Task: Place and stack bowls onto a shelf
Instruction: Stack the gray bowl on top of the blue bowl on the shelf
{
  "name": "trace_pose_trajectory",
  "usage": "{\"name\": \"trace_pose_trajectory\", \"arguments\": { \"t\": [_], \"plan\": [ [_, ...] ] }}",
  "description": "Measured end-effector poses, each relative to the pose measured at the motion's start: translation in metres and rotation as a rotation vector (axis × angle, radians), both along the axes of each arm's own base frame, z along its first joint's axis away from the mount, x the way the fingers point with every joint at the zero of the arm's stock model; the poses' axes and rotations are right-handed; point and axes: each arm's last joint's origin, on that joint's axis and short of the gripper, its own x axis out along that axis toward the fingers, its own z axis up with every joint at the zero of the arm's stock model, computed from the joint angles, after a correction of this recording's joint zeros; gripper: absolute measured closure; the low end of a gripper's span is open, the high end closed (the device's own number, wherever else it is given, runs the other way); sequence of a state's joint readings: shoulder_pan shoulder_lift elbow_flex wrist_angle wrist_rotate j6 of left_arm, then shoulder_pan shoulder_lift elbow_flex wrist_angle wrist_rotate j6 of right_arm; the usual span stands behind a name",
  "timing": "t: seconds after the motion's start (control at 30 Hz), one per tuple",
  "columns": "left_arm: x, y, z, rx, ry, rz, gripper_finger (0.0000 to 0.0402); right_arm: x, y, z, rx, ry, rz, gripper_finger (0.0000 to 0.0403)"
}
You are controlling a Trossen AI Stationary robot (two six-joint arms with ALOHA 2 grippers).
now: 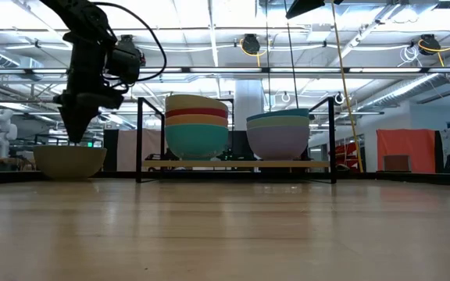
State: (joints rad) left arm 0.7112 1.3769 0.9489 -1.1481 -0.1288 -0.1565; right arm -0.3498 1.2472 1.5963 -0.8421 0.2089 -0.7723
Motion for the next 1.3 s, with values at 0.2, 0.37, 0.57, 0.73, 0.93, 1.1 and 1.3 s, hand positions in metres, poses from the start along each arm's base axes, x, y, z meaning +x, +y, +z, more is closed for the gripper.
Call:
{"name": "trace_pose_trajectory", "arguments": {
  "t": [0.2,0.37,0.57,0.73,0.93,1.1,1.3],
  "plan": [
    [0.001,-0.001,0.0,-0.008,0.006,-0.078,0.0302,0.0,0.0,0.0,-0.002,0.001,0.002,0.0403],
    [-0.002,-0.003,-0.012,-0.037,0.042,-0.089,0.0302,0.0,0.0,0.0,-0.004,0.001,0.0,0.0403],
    [-0.005,-0.006,-0.024,-0.028,0.071,-0.084,0.0302,0.0,0.0,0.001,-0.02,0.003,0.008,0.0403],
    [-0.006,-0.004,-0.024,0.026,0.118,-0.092,0.0302,0.001,-0.001,0.002,-0.031,-0.01,0.011,0.0403],
    [-0.007,-0.002,-0.023,0.07,0.16,-0.139,0.0302,0.002,-0.001,0.004,-0.038,-0.028,0.011,0.0403],
    [-0.007,-0.001,-0.023,0.072,0.163,-0.136,0.0328,0.002,-0.001,0.004,-0.042,-0.026,0.014,0.0403],
    [-0.007,-0.001,-0.023,0.075,0.163,-0.134,0.0395,0.002,-0.001,0.004,-0.057,-0.015,0.025,0.0403]
  ]
}}
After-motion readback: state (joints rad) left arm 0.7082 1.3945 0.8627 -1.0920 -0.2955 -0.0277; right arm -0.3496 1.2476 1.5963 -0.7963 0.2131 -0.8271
